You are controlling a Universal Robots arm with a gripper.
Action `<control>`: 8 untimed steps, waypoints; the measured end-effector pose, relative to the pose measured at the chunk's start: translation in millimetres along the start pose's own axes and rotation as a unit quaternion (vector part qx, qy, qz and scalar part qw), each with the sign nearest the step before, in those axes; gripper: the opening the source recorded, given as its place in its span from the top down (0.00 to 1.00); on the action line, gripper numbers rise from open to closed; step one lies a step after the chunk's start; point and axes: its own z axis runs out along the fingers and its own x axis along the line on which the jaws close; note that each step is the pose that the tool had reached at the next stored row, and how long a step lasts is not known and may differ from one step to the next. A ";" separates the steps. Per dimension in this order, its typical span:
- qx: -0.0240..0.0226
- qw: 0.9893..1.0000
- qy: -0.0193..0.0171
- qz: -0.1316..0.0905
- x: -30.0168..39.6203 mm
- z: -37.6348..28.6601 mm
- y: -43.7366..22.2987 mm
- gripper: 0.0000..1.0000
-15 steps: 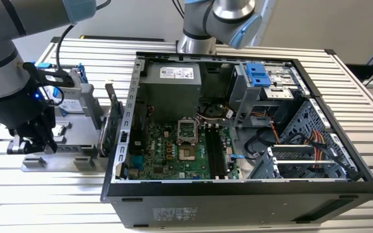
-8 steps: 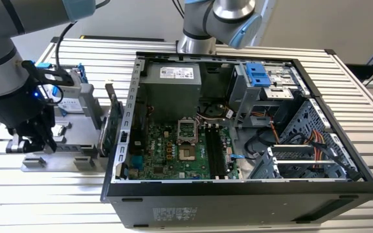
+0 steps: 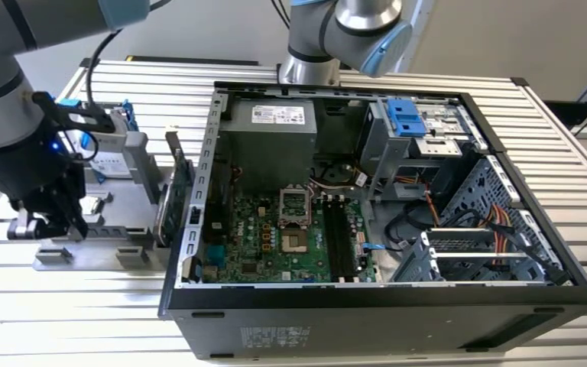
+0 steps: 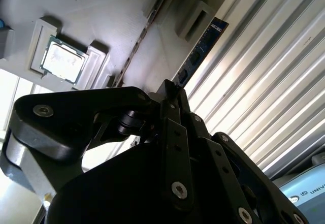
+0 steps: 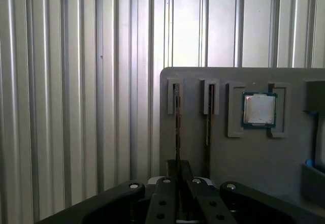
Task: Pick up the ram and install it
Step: 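Pick up the ram and move it above insertion slot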
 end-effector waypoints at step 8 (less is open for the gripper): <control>0.000 1.000 0.000 0.000 0.1 -3.4 0.0 1.00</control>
